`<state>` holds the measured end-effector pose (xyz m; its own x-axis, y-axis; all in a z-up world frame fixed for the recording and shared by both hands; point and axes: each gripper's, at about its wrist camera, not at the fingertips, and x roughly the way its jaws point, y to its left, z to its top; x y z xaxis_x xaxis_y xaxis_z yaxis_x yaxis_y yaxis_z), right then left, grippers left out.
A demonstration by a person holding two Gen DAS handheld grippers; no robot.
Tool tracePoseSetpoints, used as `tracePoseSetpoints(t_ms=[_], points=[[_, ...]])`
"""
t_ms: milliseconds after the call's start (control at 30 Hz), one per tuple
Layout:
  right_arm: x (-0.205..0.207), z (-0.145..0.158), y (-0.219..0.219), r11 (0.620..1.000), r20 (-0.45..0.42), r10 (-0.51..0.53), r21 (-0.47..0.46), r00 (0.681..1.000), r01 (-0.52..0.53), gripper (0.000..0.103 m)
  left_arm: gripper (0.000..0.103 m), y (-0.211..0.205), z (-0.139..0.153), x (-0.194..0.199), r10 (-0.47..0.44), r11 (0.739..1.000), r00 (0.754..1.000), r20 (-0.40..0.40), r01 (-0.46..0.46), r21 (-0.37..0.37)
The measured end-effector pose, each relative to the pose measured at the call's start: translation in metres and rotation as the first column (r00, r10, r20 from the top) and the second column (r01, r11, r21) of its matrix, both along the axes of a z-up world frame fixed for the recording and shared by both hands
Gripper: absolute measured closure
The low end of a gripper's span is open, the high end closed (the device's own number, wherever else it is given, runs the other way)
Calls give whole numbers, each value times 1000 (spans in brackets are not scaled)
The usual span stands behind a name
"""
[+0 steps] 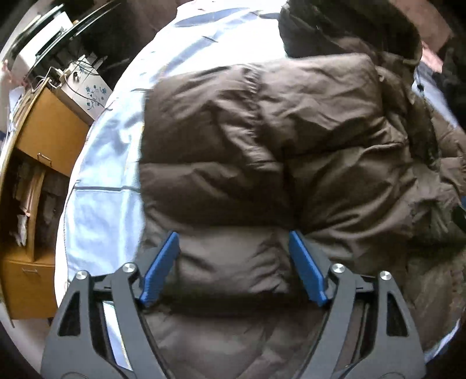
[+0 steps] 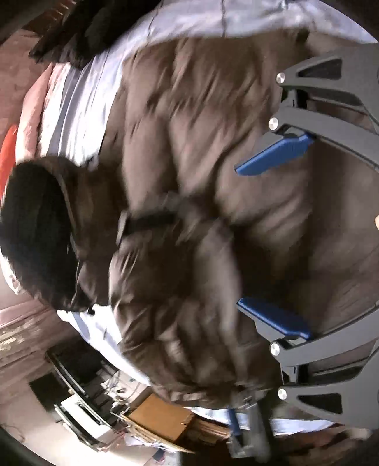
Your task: Fold large clothes
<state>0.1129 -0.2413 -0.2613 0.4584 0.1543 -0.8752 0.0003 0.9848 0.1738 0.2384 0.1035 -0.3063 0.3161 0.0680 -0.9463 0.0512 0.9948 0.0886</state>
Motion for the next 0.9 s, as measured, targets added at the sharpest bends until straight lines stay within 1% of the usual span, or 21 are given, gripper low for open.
tracePoseSetpoints(t_ms=[33, 67, 100, 167, 233, 267, 300, 333, 367, 433, 467, 500, 533, 567, 600, 633, 667, 700, 733, 767, 900], points=[[-13, 6, -19, 1000, -20, -13, -17, 1000, 12, 16, 18, 8, 4, -4, 2, 1000, 1000, 6, -2, 5], [-20, 8, -33, 999, -38, -26, -33, 999, 25, 9, 17, 17, 7, -10, 9, 1000, 1000, 7, -9, 10], [-34, 9, -60, 997, -71, -56, -60, 996, 52, 3, 15, 31, 9, -18, 25, 1000, 1000, -7, -25, -2], [-64, 7, -103, 992, -123, -102, -88, 987, 91, 2, 11, 54, 5, -32, 41, 997, 998, -52, -44, -59], [-100, -5, -151, 981, -200, -176, -113, 964, 156, 2, 10, 76, -5, -49, 58, 993, 992, -115, -70, -97], [-112, -11, -165, 976, -232, -212, -103, 949, 193, 2, 10, 85, -10, -55, 71, 991, 987, -147, -87, -104], [-121, -23, -183, 965, -306, -261, -57, 915, 256, 2, 10, 95, -18, -63, 89, 988, 977, -193, -112, -107], [-127, -38, -194, 953, -387, -275, 10, 880, 302, 2, 10, 102, -24, -67, 101, 985, 969, -224, -128, -112], [-133, -53, -200, 941, -434, -267, 74, 861, 330, 2, 10, 106, -29, -69, 110, 982, 961, -255, -144, -120], [-139, -72, -201, 930, -474, -251, 124, 844, 346, 2, 11, 107, -41, -71, 113, 975, 943, -314, -166, -148], [-143, -83, -196, 920, -495, -226, 174, 839, 351, 2, 16, 103, -46, -70, 104, 977, 941, -323, -157, -143], [-144, -87, -192, 913, -500, -216, 201, 839, 355, 8, 39, 95, -49, -70, 76, 984, 943, -324, -123, -127], [-147, -90, -187, 909, -494, -216, 213, 842, 358, 17, 61, 89, -52, -69, 52, 987, 943, -330, -100, -129], [-150, -89, -181, 910, -482, -215, 217, 849, 354, 40, 68, 81, -54, -68, 31, 989, 942, -333, -78, -128], [-151, -86, -177, 906, -472, -207, 237, 857, 350, 60, 78, 74, -53, -68, 30, 992, 944, -328, -67, -104], [-152, -82, -173, 901, -460, -198, 263, 866, 345, 68, 86, 70, -51, -68, 27, 995, 946, -323, -58, -86], [-153, -76, -168, 902, -447, -192, 270, 874, 336, 76, 88, 65, -49, -69, 23, 996, 948, -317, -48, -71], [-154, -68, -160, 916, -429, -181, 253, 885, 310, 80, 90, 64, -46, -70, 20, 998, 949, -313, -39, -56], [-158, -63, -152, 927, -418, -172, 238, 892, 291, 82, 91, 63, -45, -71, 16, 999, 951, -310, -31, -44], [-162, -61, -146, 931, -422, -170, 228, 891, 285, 83, 92, 64, -44, -71, 14, 999, 952, -307, -25, -31], [-181, -67, -130, 932, -467, -159, 220, 870, 289, 84, 92, 80, -43, -80, 42, 999, 948, -315, -34, 32]])
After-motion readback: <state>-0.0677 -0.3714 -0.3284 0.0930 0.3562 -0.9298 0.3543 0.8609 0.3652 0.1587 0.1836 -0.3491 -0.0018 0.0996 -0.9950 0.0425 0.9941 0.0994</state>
